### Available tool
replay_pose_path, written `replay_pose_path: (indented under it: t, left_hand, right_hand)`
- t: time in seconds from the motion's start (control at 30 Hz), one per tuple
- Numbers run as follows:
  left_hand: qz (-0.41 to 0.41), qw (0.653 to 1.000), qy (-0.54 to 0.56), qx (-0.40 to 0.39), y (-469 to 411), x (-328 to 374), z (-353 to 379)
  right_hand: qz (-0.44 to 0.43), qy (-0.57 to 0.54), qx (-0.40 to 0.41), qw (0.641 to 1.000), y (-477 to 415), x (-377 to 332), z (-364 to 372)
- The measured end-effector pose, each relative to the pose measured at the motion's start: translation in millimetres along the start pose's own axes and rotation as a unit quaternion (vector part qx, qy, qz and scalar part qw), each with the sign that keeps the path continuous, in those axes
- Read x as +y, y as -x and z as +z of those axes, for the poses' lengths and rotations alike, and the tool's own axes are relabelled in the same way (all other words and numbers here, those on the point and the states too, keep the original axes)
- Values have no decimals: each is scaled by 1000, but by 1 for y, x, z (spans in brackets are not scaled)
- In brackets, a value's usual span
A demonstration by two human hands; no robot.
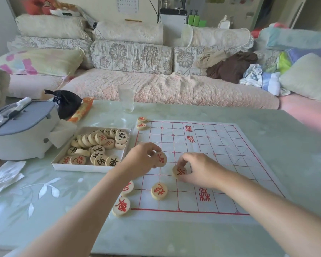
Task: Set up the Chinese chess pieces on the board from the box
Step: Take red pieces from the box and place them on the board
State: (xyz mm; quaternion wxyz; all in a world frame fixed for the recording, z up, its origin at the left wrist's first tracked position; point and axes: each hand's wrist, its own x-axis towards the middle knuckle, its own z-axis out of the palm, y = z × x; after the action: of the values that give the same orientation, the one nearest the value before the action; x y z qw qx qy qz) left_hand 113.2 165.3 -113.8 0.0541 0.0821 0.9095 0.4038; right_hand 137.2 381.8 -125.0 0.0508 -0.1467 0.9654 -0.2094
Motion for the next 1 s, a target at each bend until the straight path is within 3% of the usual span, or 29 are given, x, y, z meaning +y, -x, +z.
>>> replay_pose_path:
  t: [0.2, 0.37, 0.47, 0.7, 0.77, 0.9, 1.0]
  left_hand:
    - [-17, 998, 51, 10, -8, 5, 9]
    - [-31, 996, 79, 2, -7, 2, 9]
    - [-47, 987, 154, -4, -3, 3, 8]
    - [-49, 973, 224, -32, 21, 7, 12]
    - [-41, 981, 189, -34, 27, 6, 15]
    - [50, 996, -73, -15, 40, -4, 13]
    - [99, 987, -121, -42, 48, -6, 8]
  right_hand:
    - [-5, -20, -24, 1000, -6, 4, -1]
    - [2, -131, 43, 990, -9, 0, -7]
    - [-18, -168, 57, 984, -4, -10, -8]
    - [-71, -153, 104, 980, 11, -26, -5]
    - [-76, -149, 94, 981, 19, -28, -5]
    - [-59, -119, 33, 991, 35, -28, -6]
    - [-56, -72, -15, 996, 43, -22, -2]
